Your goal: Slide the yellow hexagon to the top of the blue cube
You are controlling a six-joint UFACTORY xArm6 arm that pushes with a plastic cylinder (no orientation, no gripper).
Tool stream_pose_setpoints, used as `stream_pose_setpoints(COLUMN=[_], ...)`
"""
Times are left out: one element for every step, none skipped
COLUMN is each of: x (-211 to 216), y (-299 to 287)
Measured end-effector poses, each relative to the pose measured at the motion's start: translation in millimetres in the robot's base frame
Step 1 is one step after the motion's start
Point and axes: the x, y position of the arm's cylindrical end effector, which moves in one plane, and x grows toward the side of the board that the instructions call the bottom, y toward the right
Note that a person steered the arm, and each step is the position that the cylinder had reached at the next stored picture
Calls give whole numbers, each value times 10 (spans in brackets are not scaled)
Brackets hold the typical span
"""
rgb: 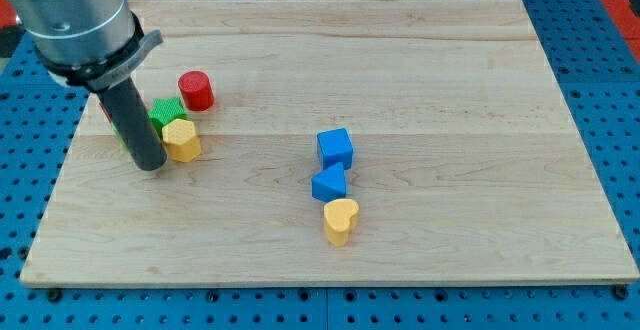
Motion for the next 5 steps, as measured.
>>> stream_pose_setpoints(x=[-204, -308, -427, -676, -775], y=[296, 861, 669, 555, 930])
